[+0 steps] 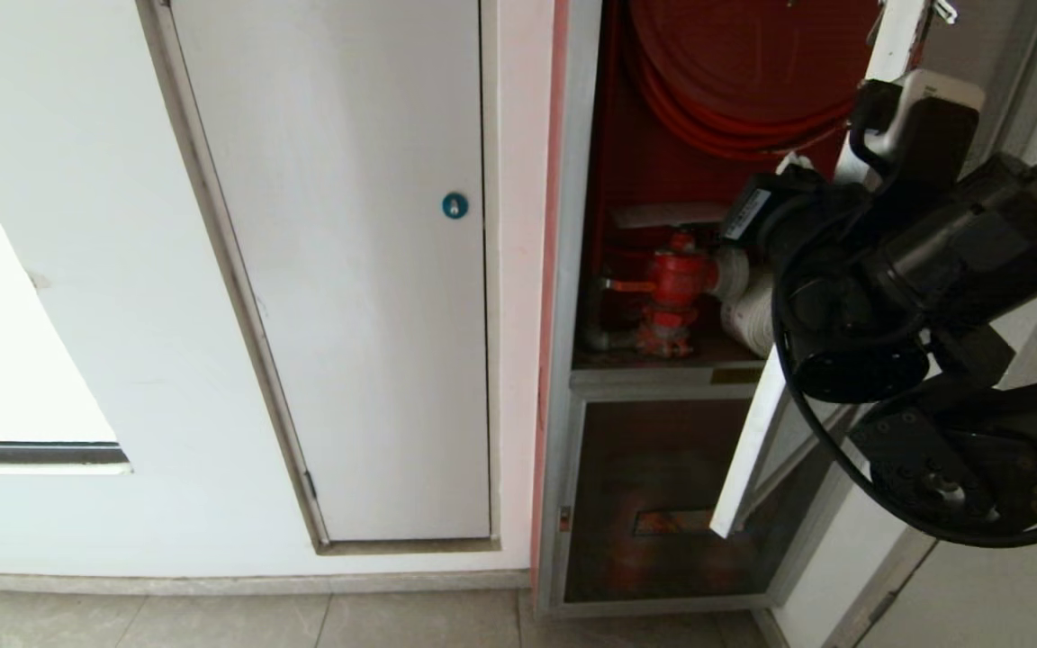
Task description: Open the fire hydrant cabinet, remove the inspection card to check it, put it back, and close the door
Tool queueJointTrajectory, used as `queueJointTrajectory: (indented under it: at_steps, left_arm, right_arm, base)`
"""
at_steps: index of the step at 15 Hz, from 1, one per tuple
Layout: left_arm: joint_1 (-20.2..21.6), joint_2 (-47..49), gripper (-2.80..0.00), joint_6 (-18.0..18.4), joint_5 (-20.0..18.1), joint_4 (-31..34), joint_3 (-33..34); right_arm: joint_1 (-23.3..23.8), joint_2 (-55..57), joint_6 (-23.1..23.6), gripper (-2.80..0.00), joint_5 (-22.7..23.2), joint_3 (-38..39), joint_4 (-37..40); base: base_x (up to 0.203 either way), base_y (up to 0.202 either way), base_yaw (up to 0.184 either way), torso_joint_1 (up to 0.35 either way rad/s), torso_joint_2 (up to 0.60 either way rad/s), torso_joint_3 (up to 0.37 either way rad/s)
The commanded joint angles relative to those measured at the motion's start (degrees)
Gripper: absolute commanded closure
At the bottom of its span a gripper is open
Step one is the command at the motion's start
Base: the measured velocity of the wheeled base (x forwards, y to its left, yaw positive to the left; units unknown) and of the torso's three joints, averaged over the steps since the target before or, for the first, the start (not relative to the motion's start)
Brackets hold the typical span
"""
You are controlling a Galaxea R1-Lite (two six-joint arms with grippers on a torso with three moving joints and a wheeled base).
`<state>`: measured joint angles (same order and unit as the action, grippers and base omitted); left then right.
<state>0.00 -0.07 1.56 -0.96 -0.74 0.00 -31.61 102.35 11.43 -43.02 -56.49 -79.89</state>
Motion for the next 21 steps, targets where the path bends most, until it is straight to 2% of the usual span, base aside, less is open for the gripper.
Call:
queueJointTrajectory:
  at_steps: [1, 21]
  left_arm:
    - [0.0, 0.0, 0.0, 0.0, 0.0, 0.0, 0.4]
    - [0.0, 0.0, 0.0, 0.0, 0.0, 0.0, 0.4]
  right_arm:
    - [0.0, -2.6, 0.1, 0.0, -0.2, 1.5, -0.4]
    - [0.9, -19.1, 0.4, 0.0, -1.4, 10.8, 0.9]
  base:
    - [0.0, 0.0, 0.0, 0.0, 0.0, 0.0]
    - [0.0, 0.0, 0.0, 0.0, 0.0, 0.0]
